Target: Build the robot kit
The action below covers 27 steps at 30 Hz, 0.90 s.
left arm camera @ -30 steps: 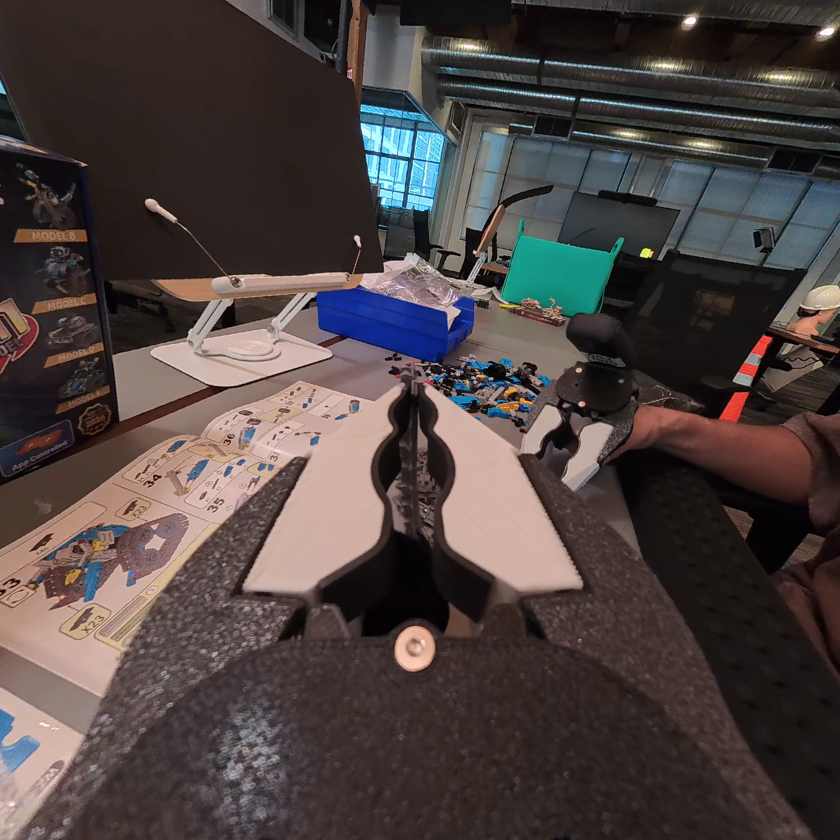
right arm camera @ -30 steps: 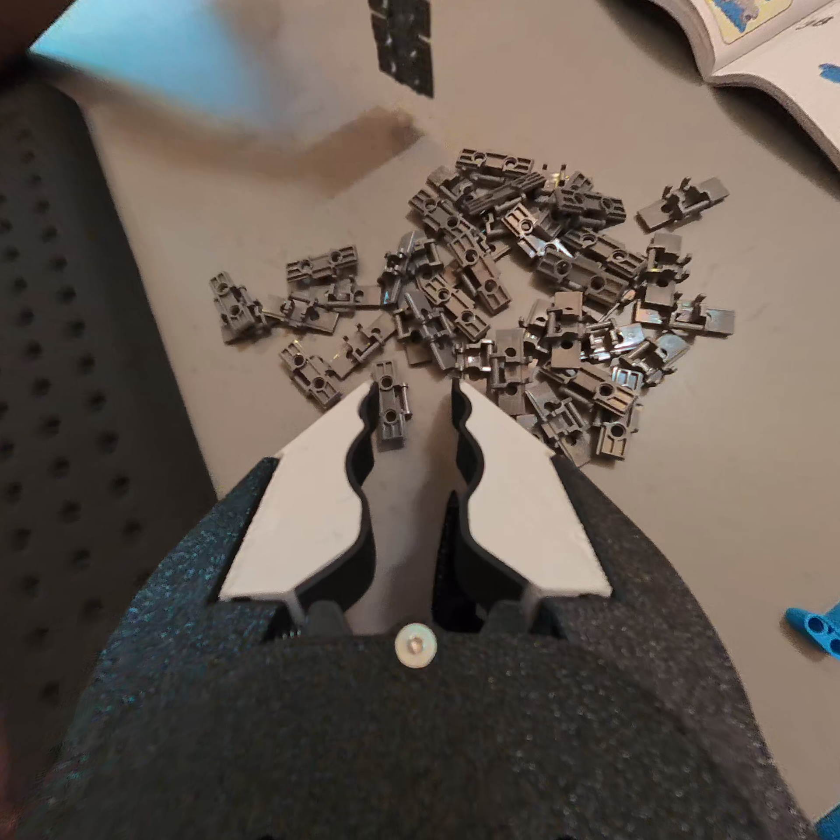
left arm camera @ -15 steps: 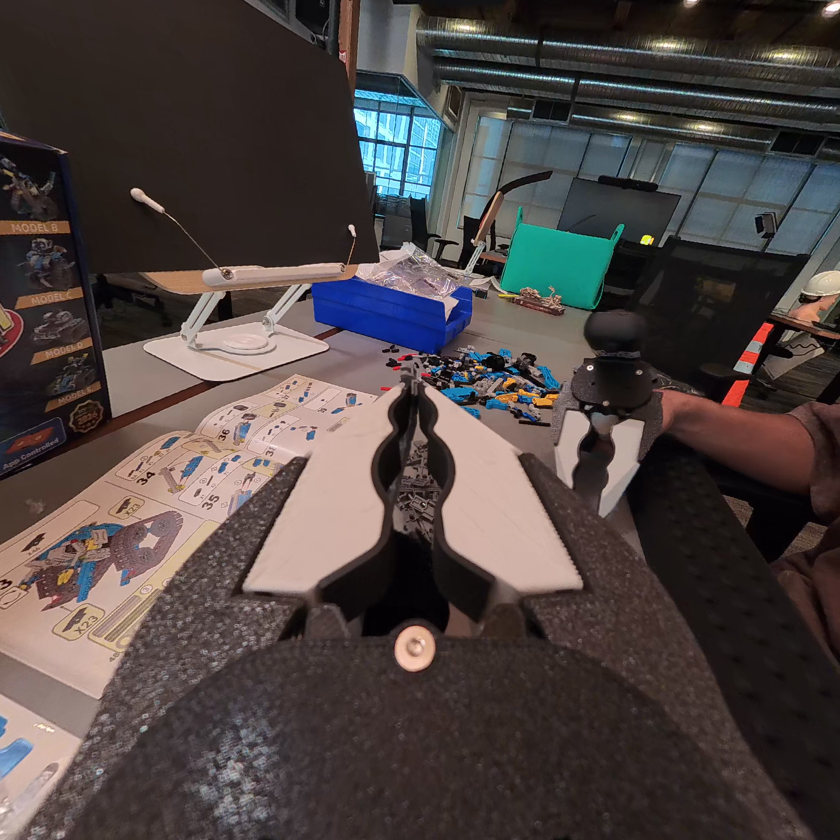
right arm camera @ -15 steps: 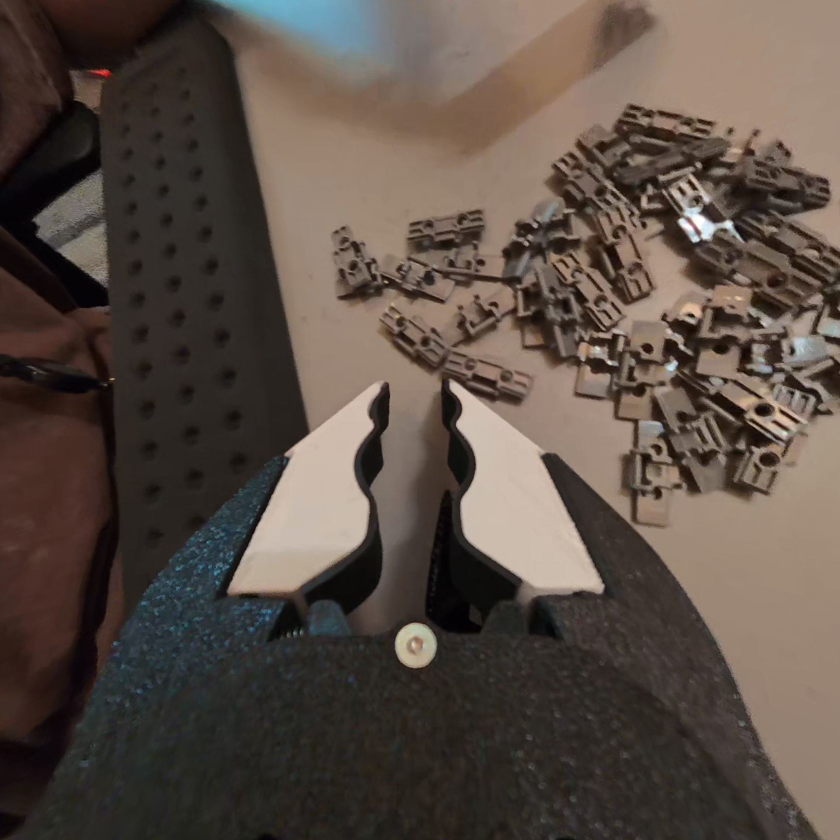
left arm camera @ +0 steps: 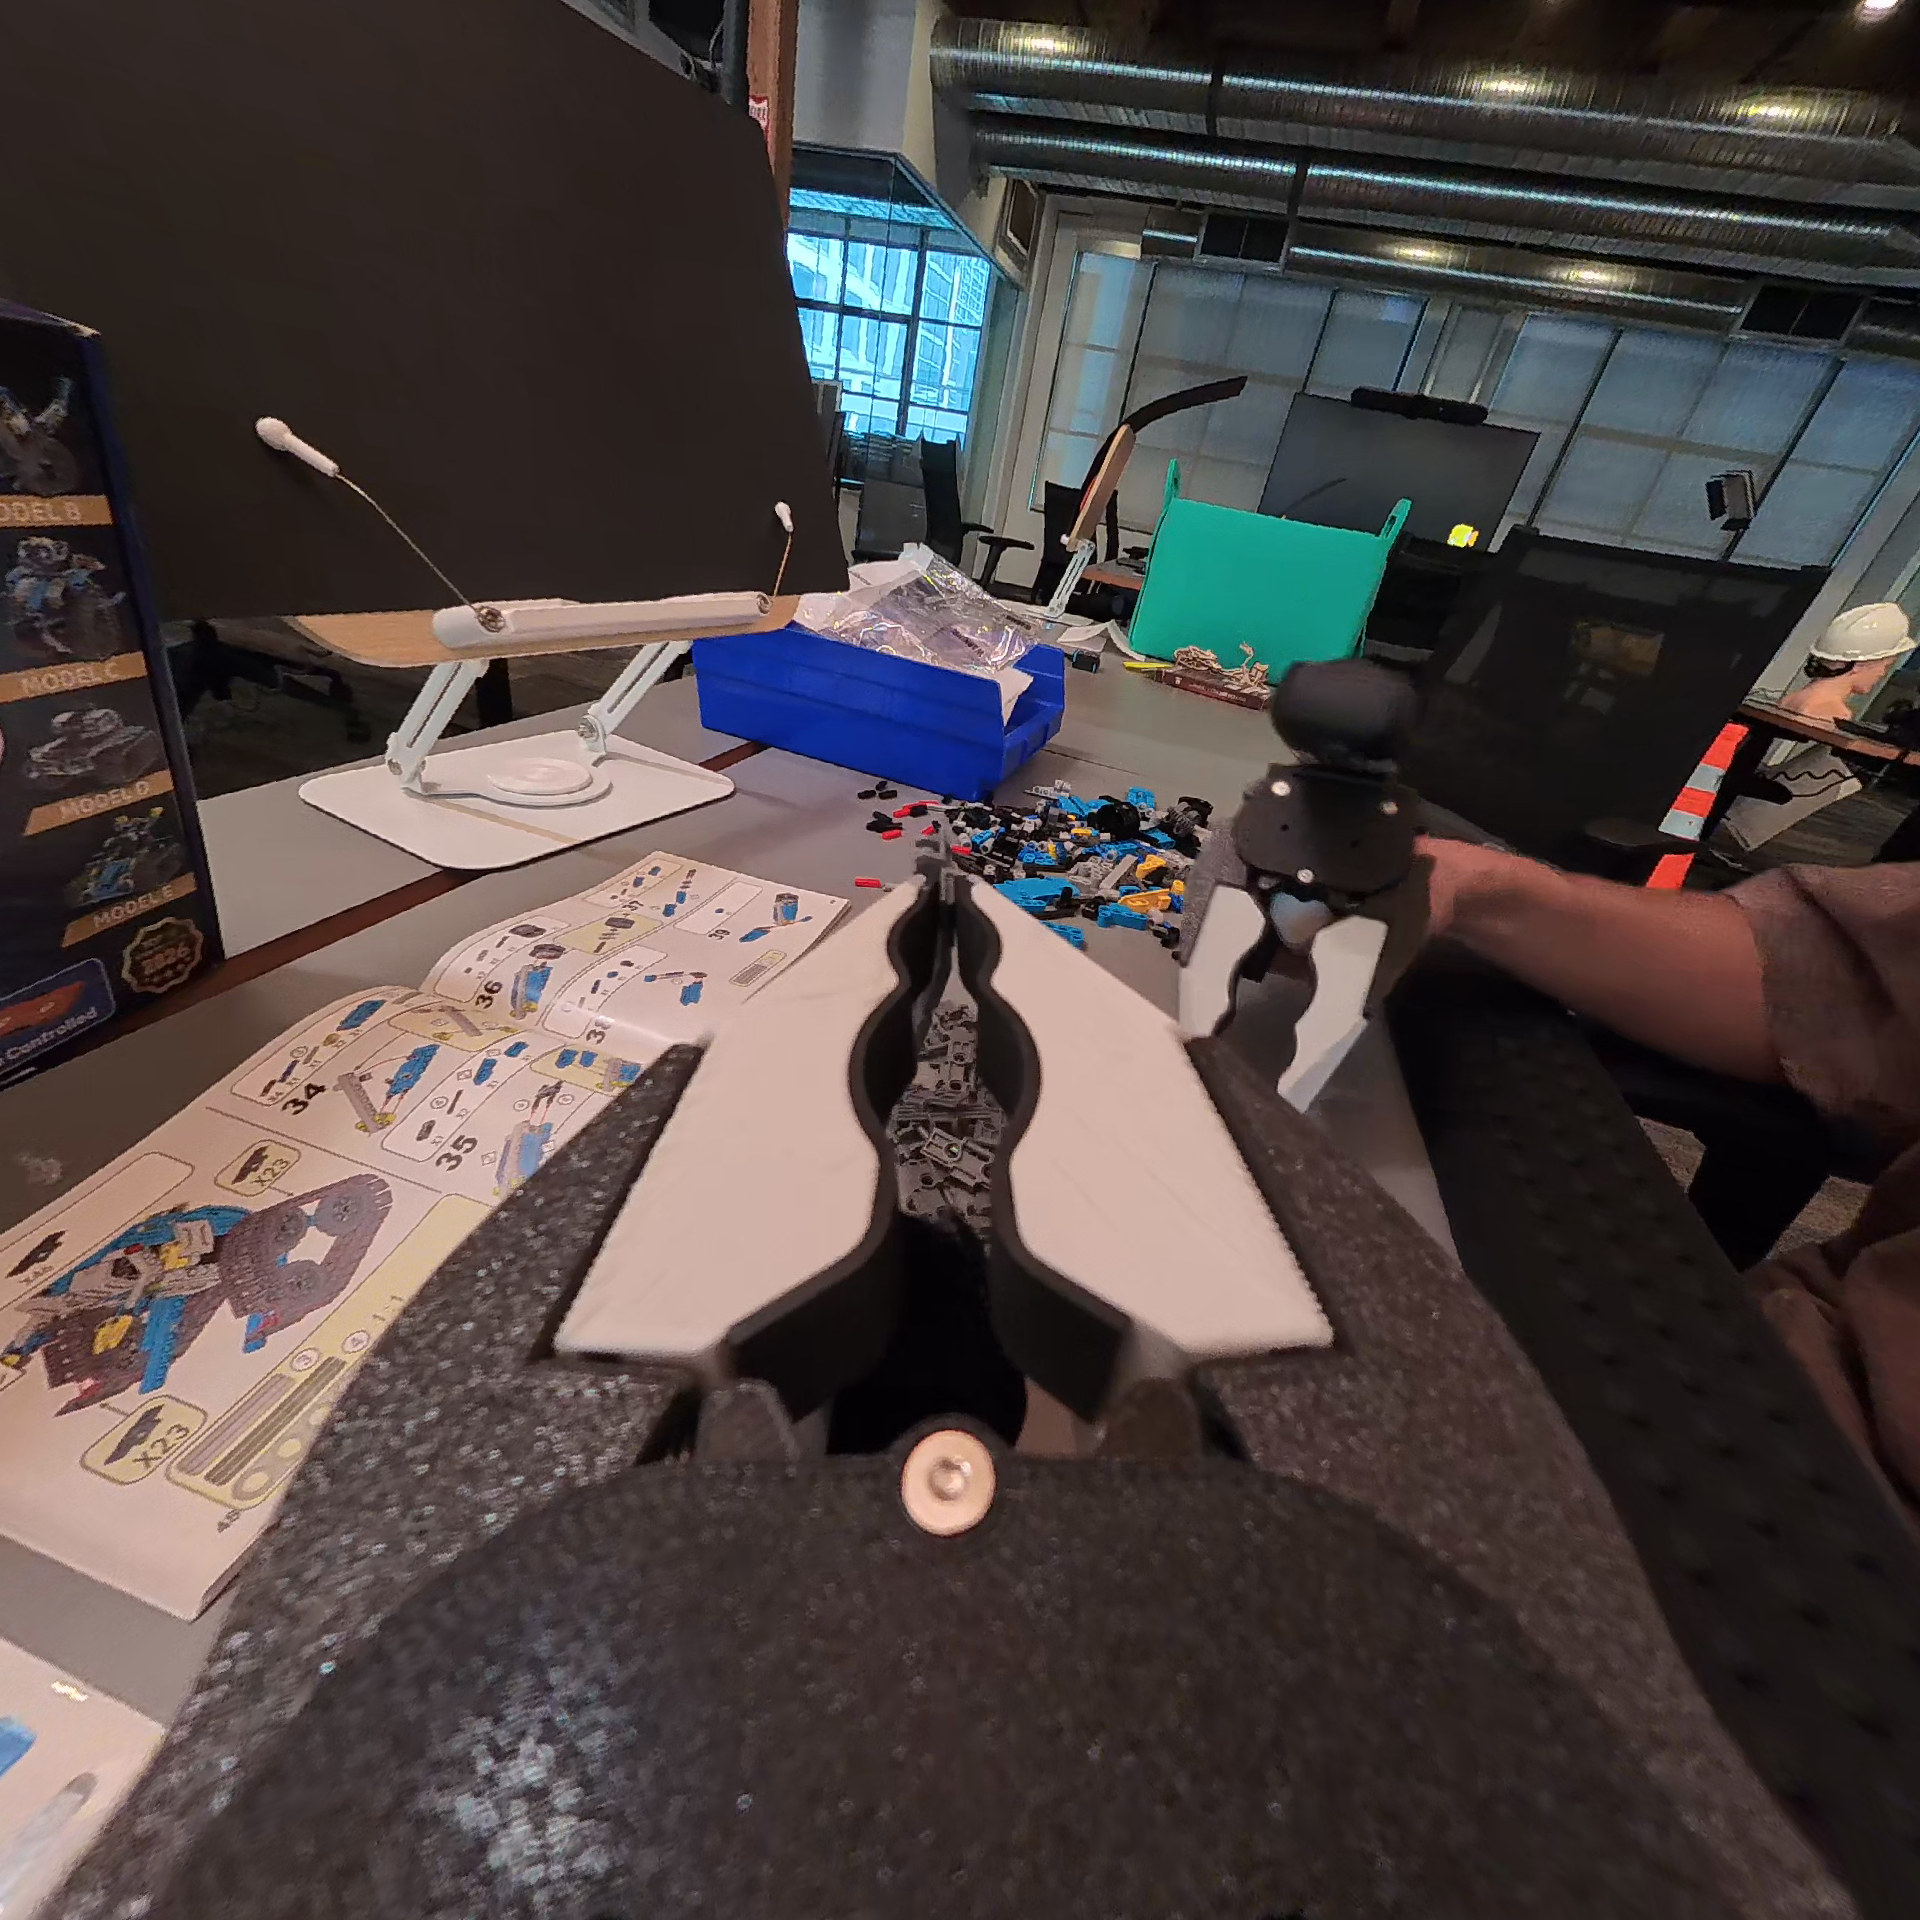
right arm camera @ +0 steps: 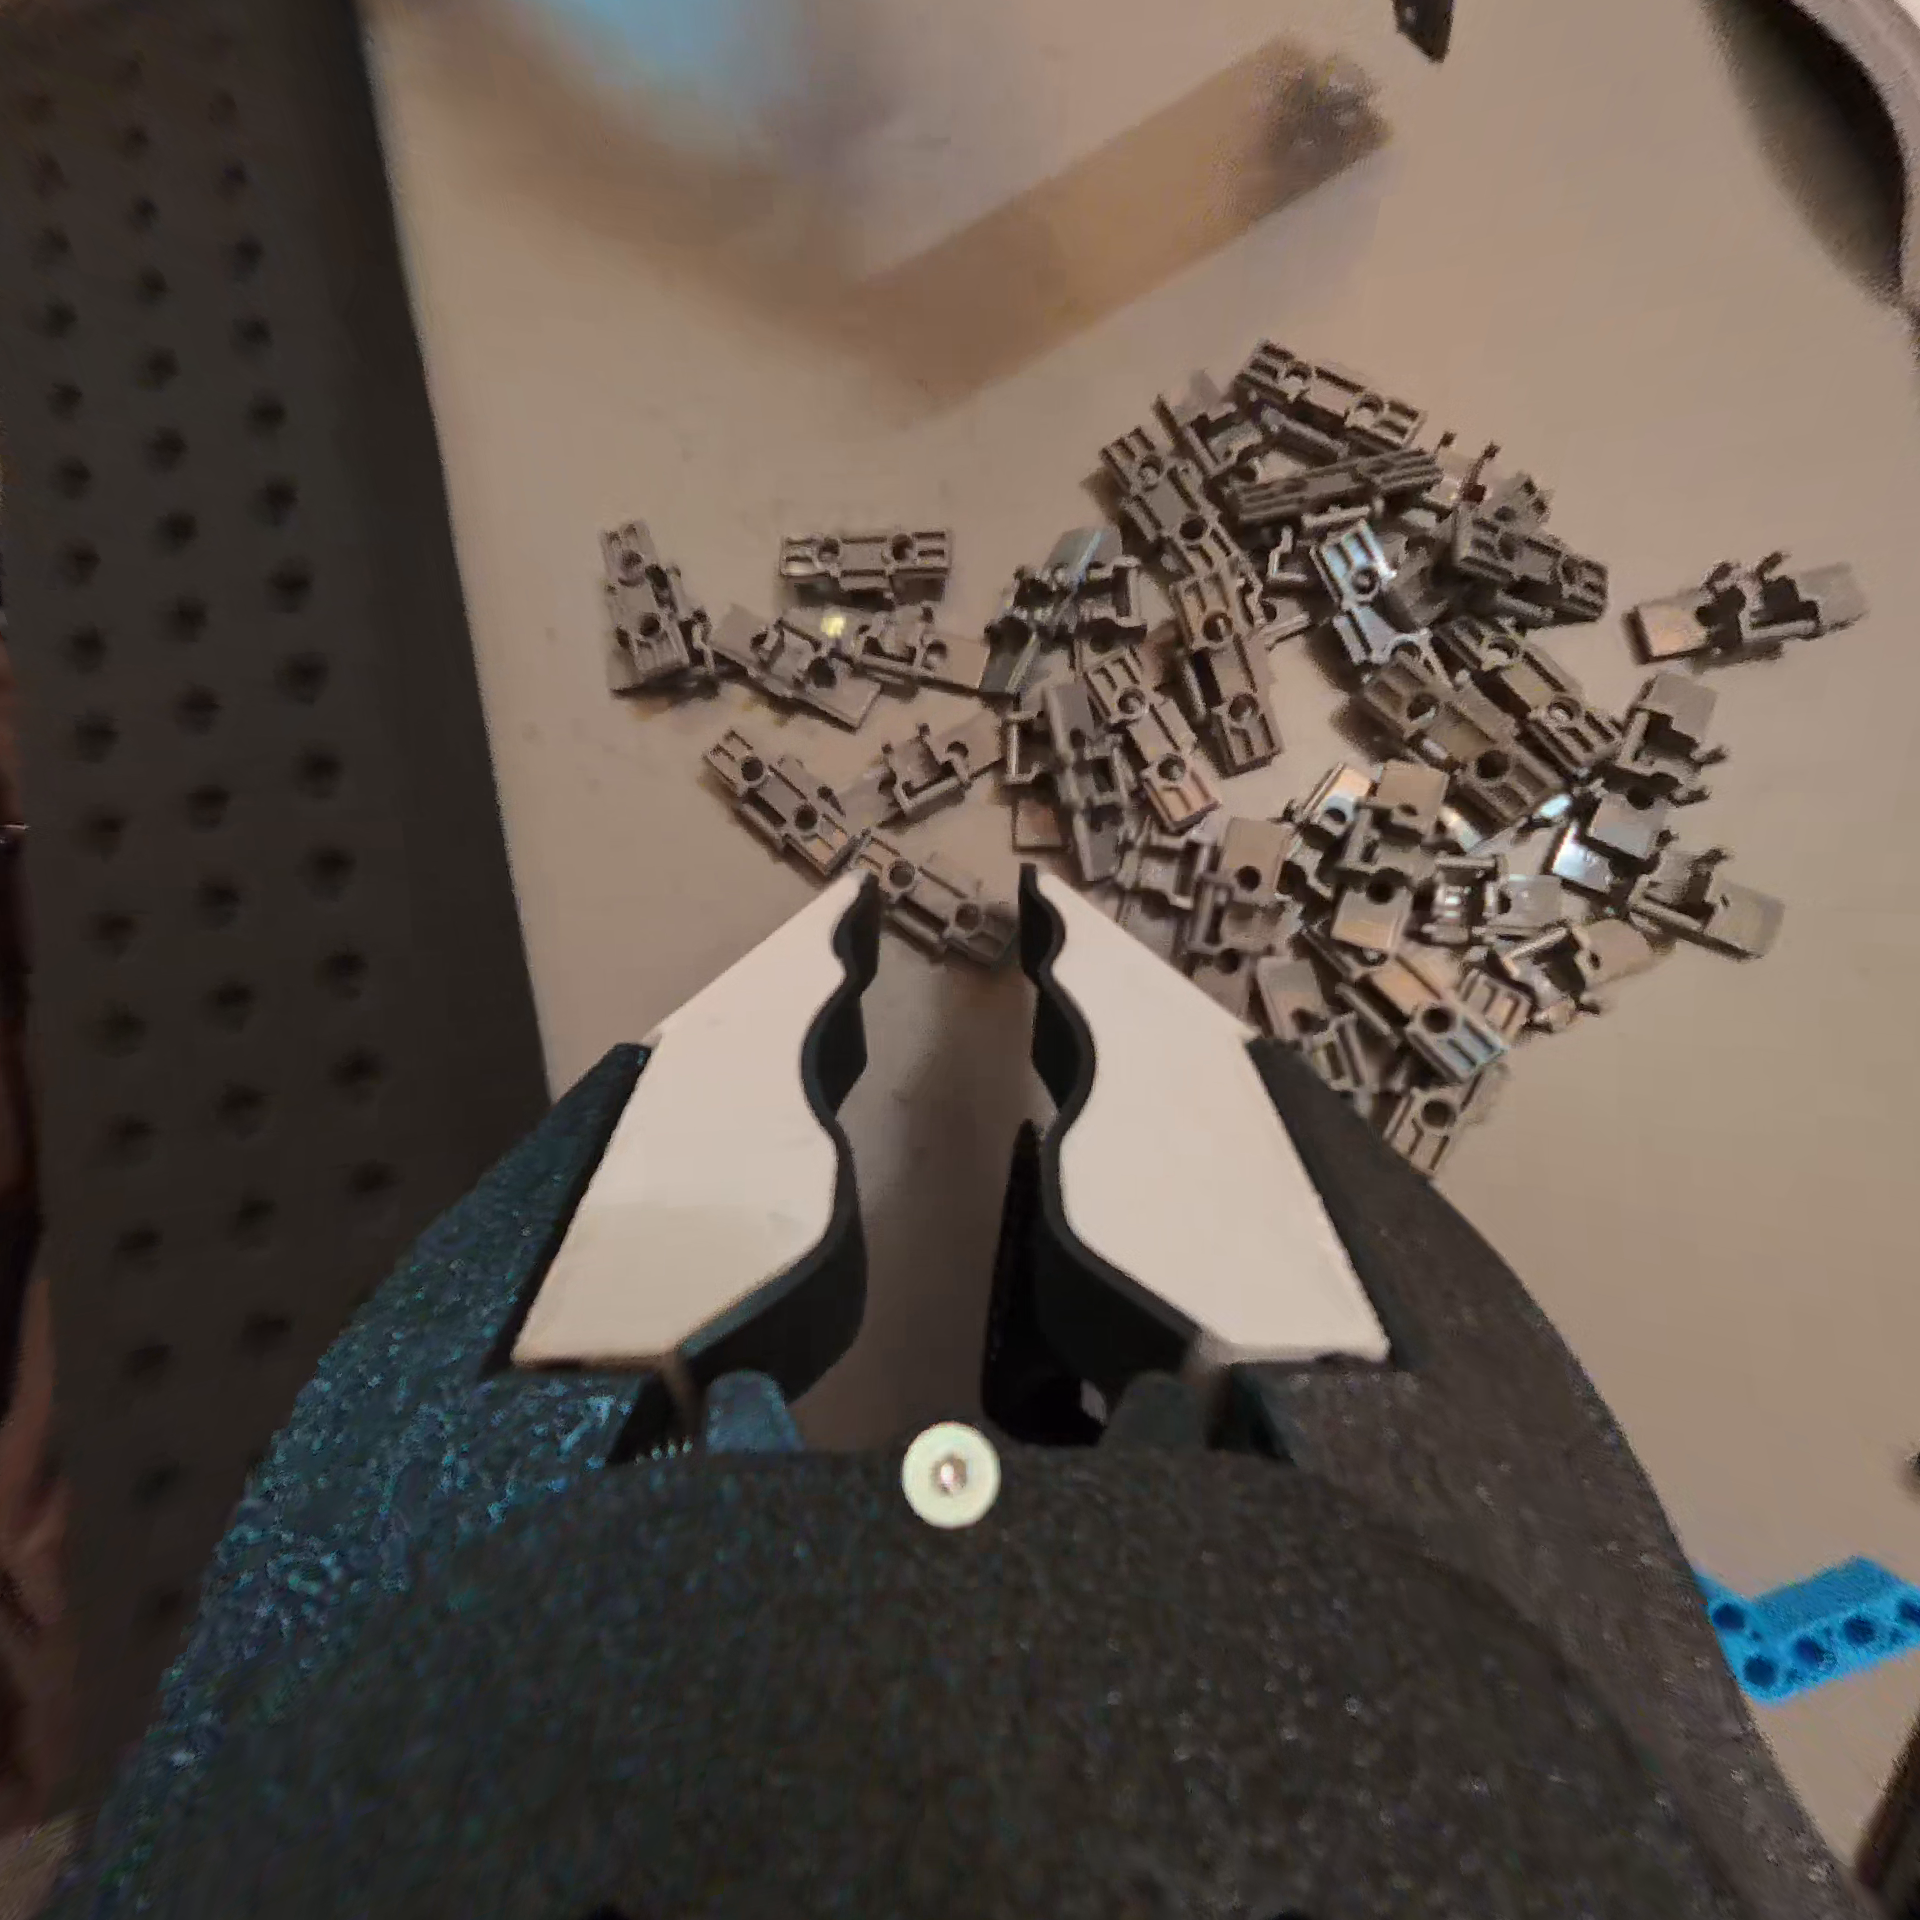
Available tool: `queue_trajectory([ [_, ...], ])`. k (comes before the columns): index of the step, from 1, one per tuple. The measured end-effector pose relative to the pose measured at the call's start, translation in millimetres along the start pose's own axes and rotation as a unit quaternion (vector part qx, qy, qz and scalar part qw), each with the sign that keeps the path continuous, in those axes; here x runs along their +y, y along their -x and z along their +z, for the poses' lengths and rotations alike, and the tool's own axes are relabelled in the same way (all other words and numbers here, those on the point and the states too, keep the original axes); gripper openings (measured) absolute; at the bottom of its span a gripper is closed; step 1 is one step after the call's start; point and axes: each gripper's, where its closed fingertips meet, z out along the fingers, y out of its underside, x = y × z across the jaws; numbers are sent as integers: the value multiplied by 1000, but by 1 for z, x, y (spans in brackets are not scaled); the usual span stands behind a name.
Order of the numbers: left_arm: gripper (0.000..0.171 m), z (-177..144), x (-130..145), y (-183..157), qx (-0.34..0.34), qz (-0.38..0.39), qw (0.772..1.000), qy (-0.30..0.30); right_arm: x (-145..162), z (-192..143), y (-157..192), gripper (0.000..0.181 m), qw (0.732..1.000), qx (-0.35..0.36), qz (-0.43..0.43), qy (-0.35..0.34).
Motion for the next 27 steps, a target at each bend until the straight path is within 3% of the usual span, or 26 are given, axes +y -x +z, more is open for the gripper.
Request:
queue_trajectory([
  [7,2,2,5,0,-4,7,1000,9,6,7,0,26,992,-77,-56,86],
  [12,2,5,11,0,-5,14,1000,19,9,9,0,21,984,-52,-116,122],
  [17,2,7,14,-1,-2,11,1000,24,10,6,-2,20,984,-8,-139,108],
  [21,2,11,17,-8,21,-8,999,29,-15,-12,-25,20,987,99,-127,27],
  [24,2,17,15,-17,35,-52,998,21,-67,-40,-29,13,979,149,-105,-93],
  [27,1,22,14,-29,56,-80,995,13,-125,-56,-16,12,966,154,-88,-190],
])
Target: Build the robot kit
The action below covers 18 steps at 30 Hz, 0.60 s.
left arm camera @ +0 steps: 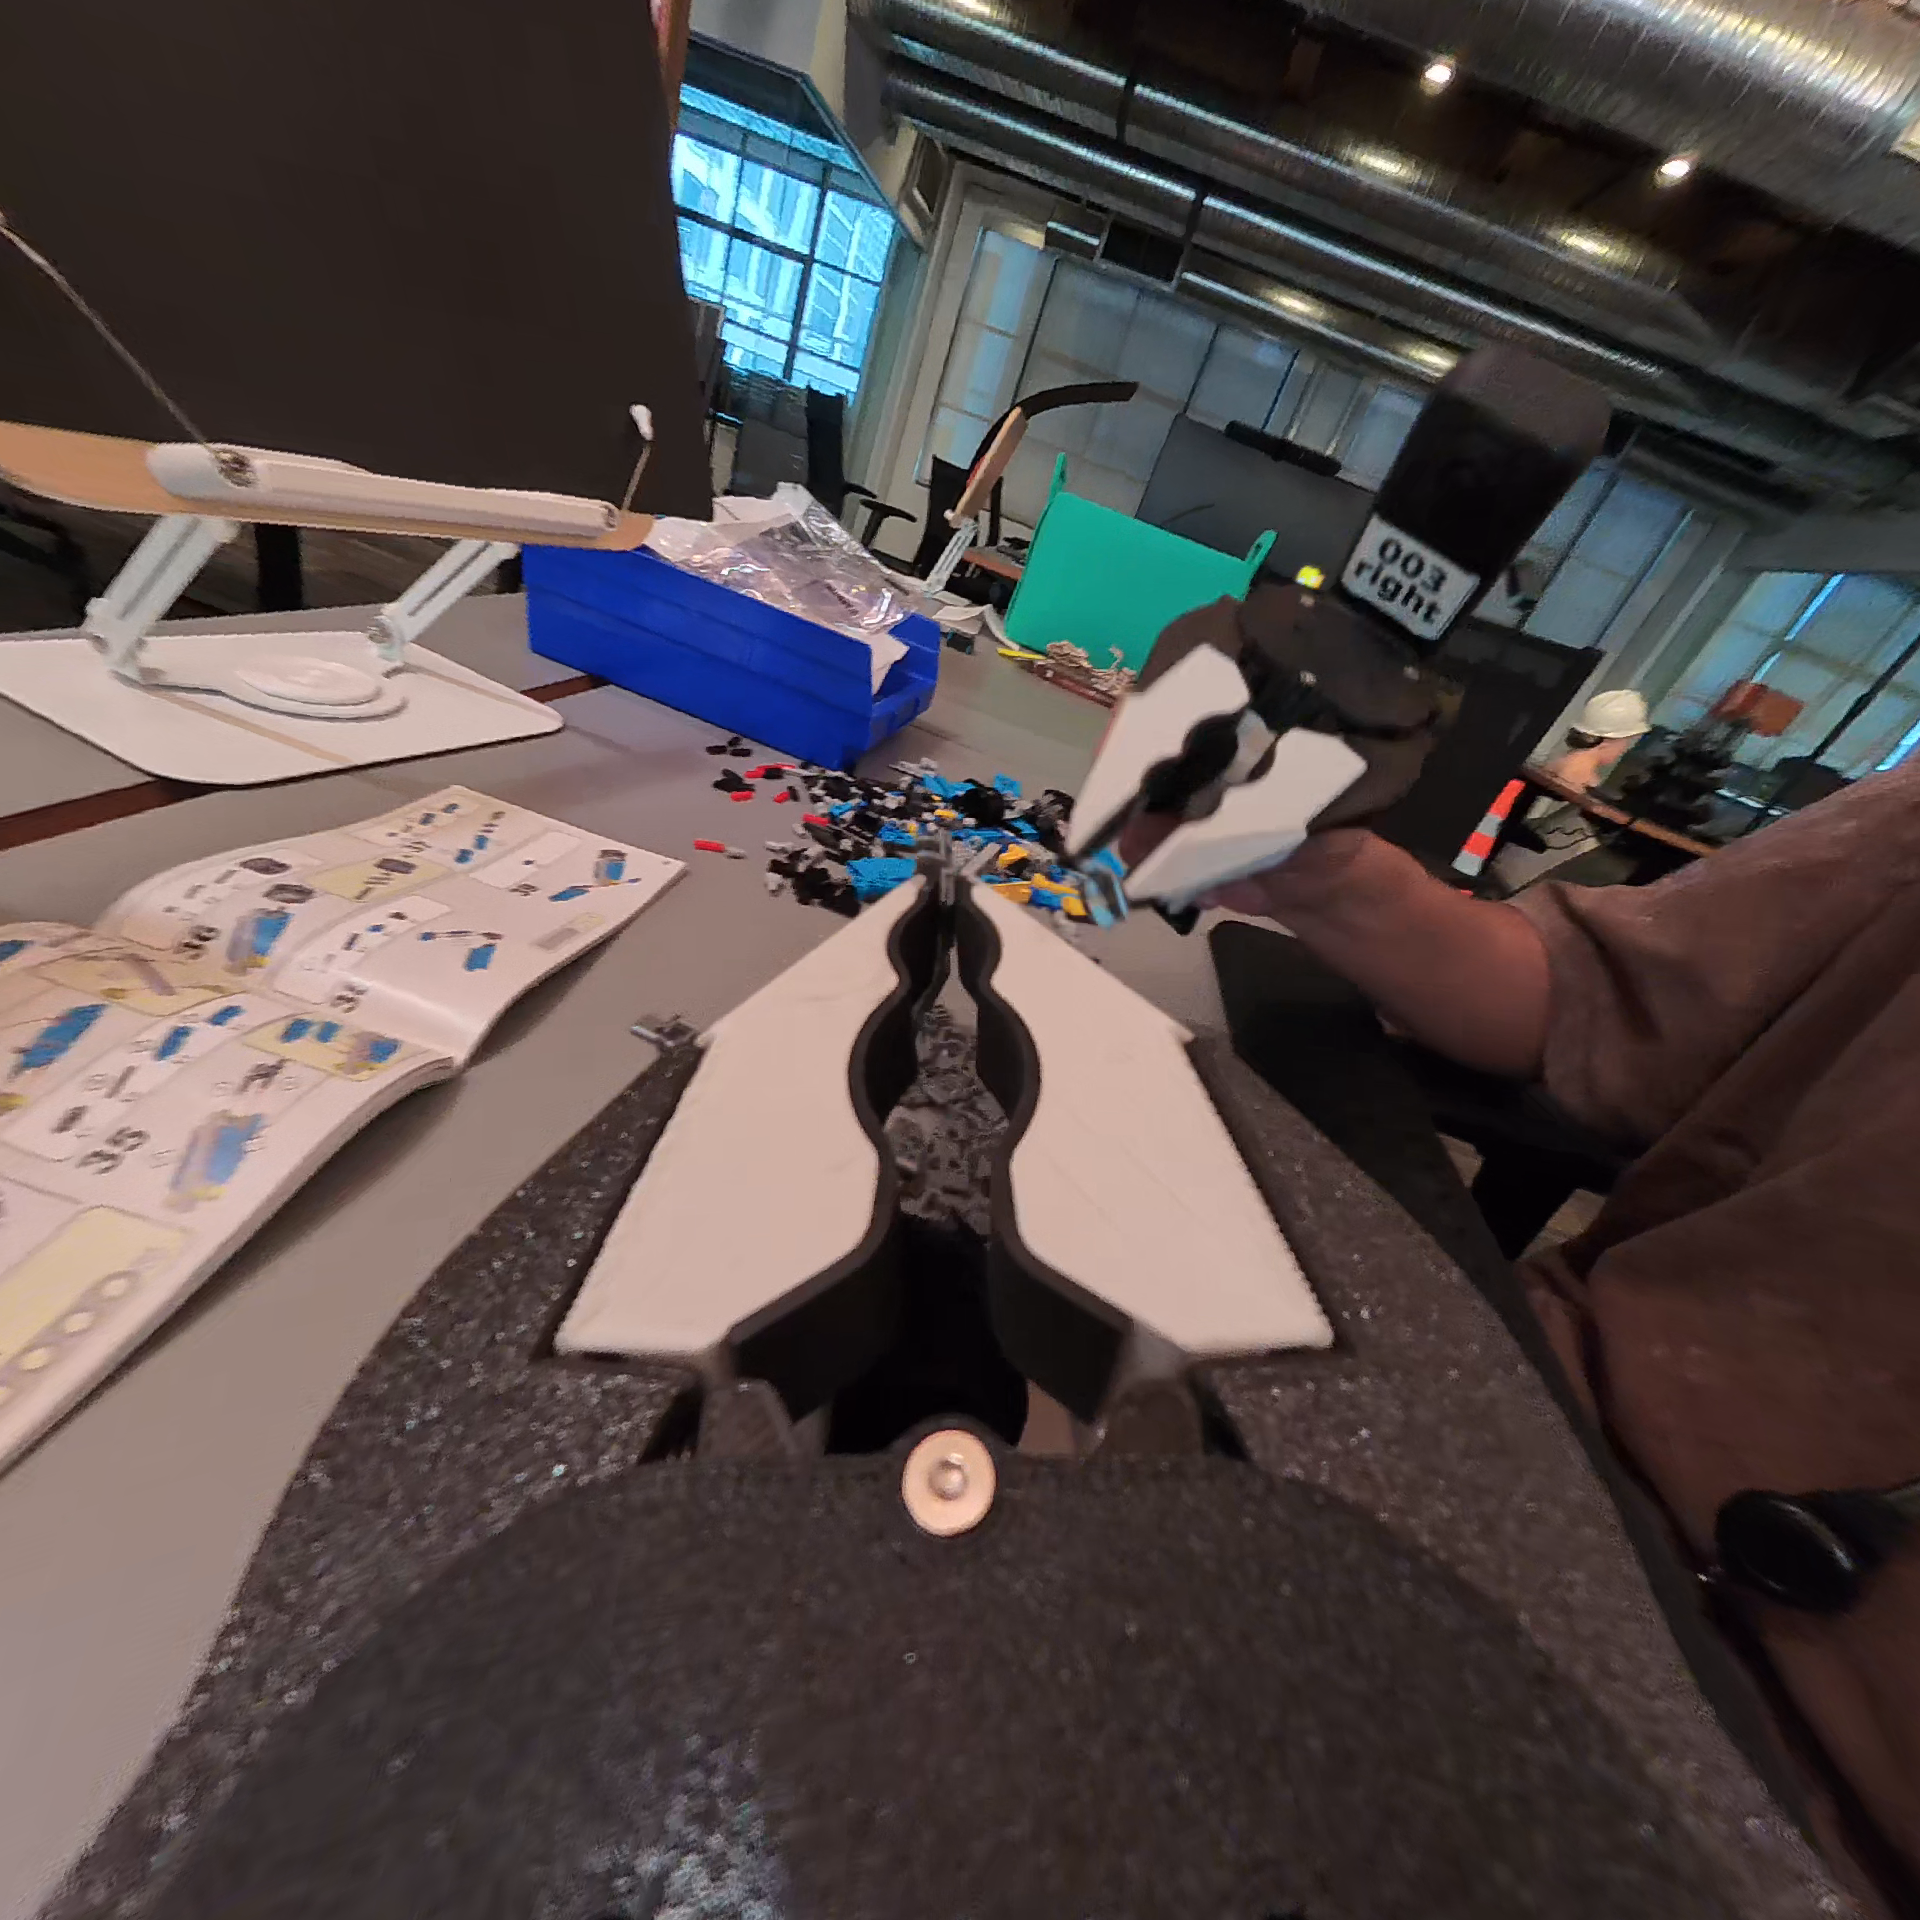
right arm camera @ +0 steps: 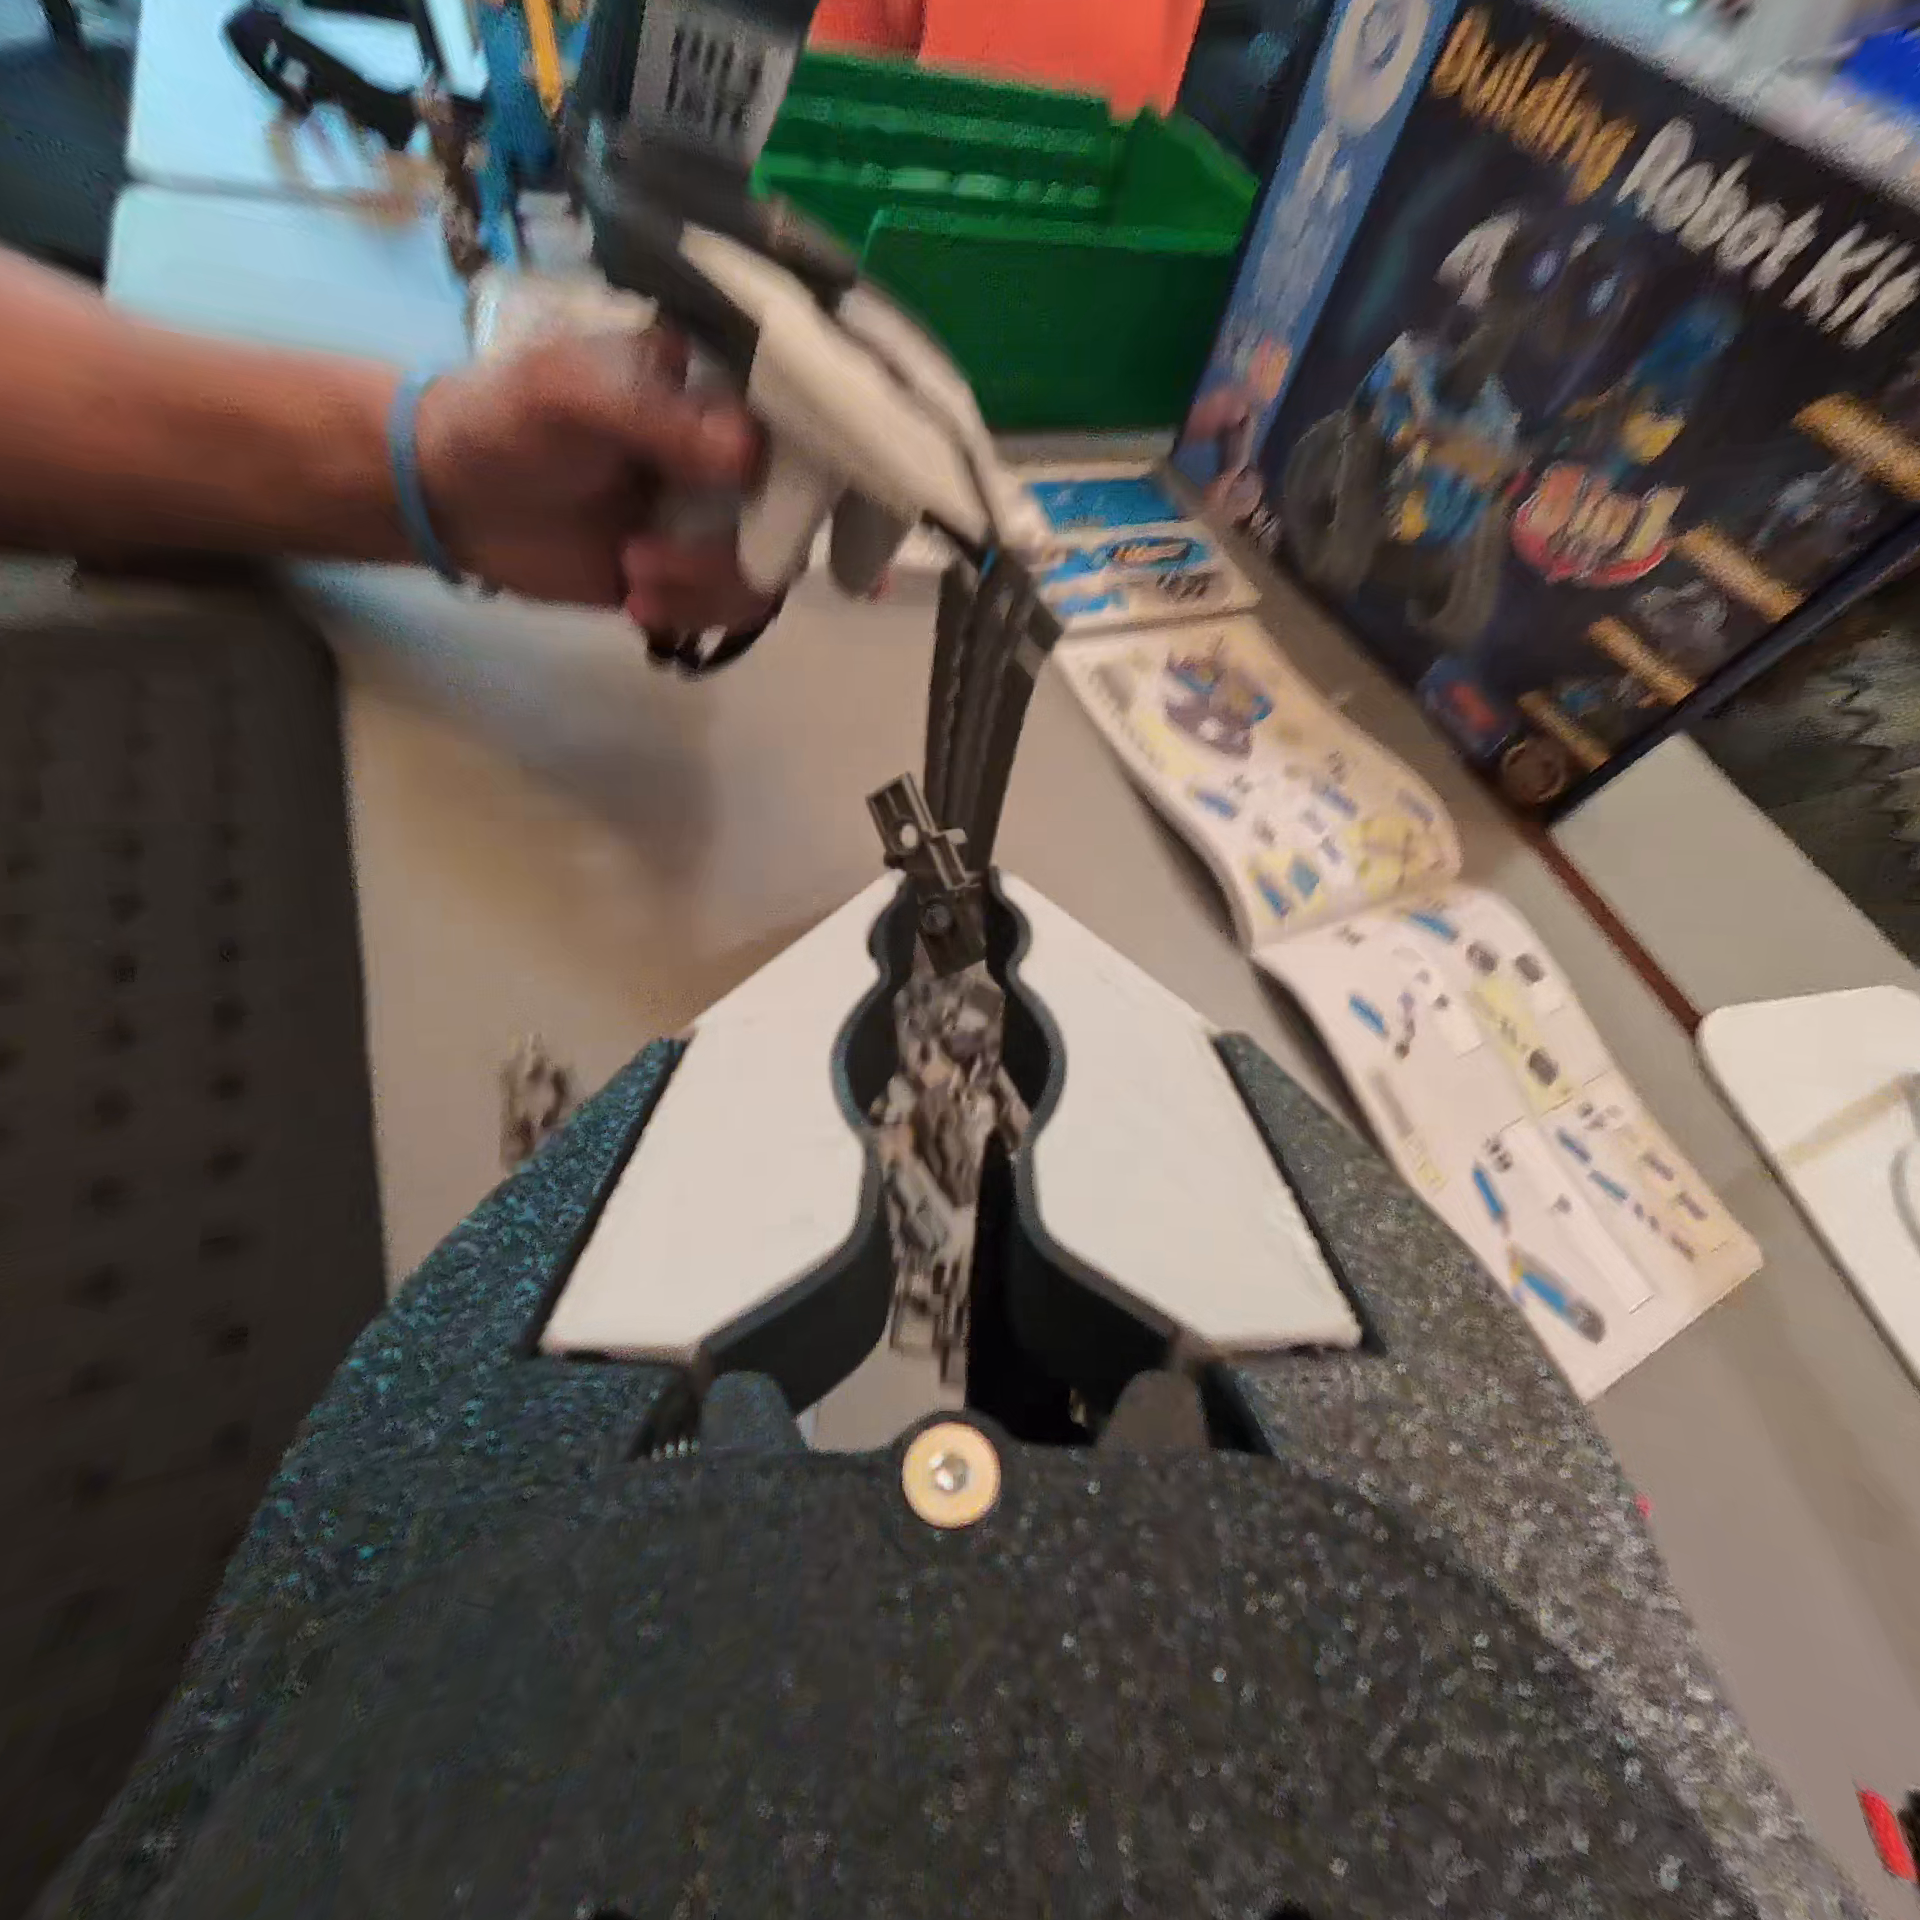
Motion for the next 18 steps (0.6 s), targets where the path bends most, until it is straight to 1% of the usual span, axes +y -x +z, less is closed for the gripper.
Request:
queue_trajectory([
  [2,1,4,3,-7,11,5,1000,5,-25,8,-7,12,999,29,-8,-24],
  [4,1,7,8,-12,16,28,999,19,-41,13,-19,12,997,58,-8,-41],
  [8,2,10,17,-19,6,100,994,52,-51,23,-24,12,999,32,6,-31],
  [9,2,10,17,-21,4,115,992,57,-48,25,-22,12,1000,13,15,-18],
  [11,1,10,18,-25,6,137,988,66,-30,33,-12,12,994,-64,74,48],
  [15,2,10,19,-31,11,160,984,79,-27,32,-4,12,969,-165,175,52],
  [16,2,10,19,-32,12,162,983,81,-27,31,-3,12,965,-177,183,55],
  [18,2,10,21,-35,18,171,981,88,-26,32,-6,12,966,-172,181,64],
])
